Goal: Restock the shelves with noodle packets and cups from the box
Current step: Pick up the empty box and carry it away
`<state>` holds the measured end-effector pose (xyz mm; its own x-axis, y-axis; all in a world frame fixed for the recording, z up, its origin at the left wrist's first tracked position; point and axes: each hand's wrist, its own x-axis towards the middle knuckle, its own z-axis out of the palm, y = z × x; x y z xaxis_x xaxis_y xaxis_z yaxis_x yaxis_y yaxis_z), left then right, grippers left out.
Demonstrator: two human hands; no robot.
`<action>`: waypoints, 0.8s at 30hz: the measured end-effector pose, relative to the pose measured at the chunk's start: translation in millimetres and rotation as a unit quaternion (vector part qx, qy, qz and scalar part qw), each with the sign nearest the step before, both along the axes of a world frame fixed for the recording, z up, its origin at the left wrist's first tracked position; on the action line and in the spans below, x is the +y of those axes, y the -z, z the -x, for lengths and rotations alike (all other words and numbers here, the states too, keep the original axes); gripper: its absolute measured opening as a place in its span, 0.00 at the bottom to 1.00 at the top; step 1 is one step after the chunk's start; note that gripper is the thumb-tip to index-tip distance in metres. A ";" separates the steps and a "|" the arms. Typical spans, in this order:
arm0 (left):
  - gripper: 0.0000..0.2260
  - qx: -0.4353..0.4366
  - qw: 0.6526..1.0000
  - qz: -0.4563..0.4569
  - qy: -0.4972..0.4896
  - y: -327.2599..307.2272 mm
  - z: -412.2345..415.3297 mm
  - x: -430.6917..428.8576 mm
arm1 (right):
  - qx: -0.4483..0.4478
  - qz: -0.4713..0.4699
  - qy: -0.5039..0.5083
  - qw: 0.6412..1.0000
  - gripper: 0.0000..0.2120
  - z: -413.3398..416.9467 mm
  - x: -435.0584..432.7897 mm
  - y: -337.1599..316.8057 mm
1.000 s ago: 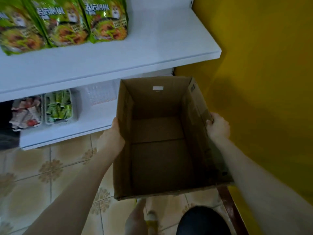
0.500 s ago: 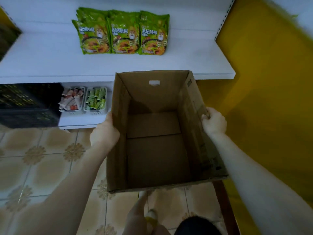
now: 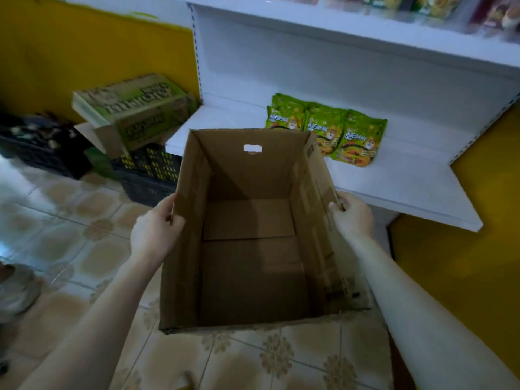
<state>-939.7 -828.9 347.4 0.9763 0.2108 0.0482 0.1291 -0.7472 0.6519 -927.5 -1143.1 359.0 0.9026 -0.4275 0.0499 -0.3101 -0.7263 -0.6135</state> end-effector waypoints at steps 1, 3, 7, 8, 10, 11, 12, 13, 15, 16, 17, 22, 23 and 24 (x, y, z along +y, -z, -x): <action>0.21 -0.007 1.000 0.012 -0.019 -2.6 -0.7 16.5 | -0.004 0.001 -0.013 1.000 0.13 -9.2 16.8 -4.4; 0.21 -0.016 0.998 0.032 -0.054 -6.5 -4.1 50.2 | -0.005 0.004 -0.040 0.999 0.12 -27.6 52.1 -12.8; 0.20 -0.020 0.992 0.056 -0.107 -15.6 -20.2 117.0 | -0.008 -0.009 -0.061 0.998 0.13 -67.5 123.0 -23.6; 0.21 -0.020 0.992 0.057 -0.114 -17.1 -24.8 132.9 | -0.010 -0.012 -0.065 0.998 0.13 -77.2 140.8 -25.6; 0.23 -0.023 0.990 0.063 -0.121 -21.0 -32.9 163.9 | -0.010 -0.013 -0.069 0.997 0.13 -95.8 175.1 -29.9; 0.24 -0.025 0.989 0.072 -0.126 -23.0 -36.8 179.1 | -0.011 -0.014 -0.073 0.997 0.13 -104.5 191.4 -31.8; 0.24 -0.026 0.987 0.082 -0.133 -25.1 -40.6 194.5 | -0.012 -0.014 -0.079 0.997 0.13 -112.6 207.6 -34.3; 0.25 -0.028 0.985 0.091 -0.141 -27.6 -44.3 209.3 | -0.013 -0.015 -0.085 0.996 0.13 -120.4 223.1 -36.7; 0.25 -0.030 0.981 0.101 -0.164 -32.6 -52.1 236.8 | -0.015 -0.020 -0.099 0.995 0.13 -137.1 253.0 -41.5; 0.25 -0.032 0.978 0.108 -0.174 -34.1 -57.0 249.5 | -0.015 -0.024 -0.106 0.994 0.13 -145.9 267.0 -43.5; 0.25 -0.036 0.976 0.115 -0.183 -36.0 -62.3 260.8 | -0.016 -0.027 -0.112 0.993 0.13 -154.6 280.4 -45.3; 0.22 -0.051 0.966 0.100 -0.231 -40.9 -94.9 307.9 | -0.012 -0.030 -0.151 0.988 0.13 -204.2 339.0 -49.5; 0.22 -0.050 0.965 0.099 -0.238 -43.5 -102.6 316.1 | -0.010 -0.031 -0.159 0.987 0.14 -216.3 350.4 -49.6; 0.21 -0.052 0.963 0.100 -0.244 -45.0 -111.0 325.3 | -0.011 -0.032 -0.168 0.985 0.14 -229.7 361.8 -48.8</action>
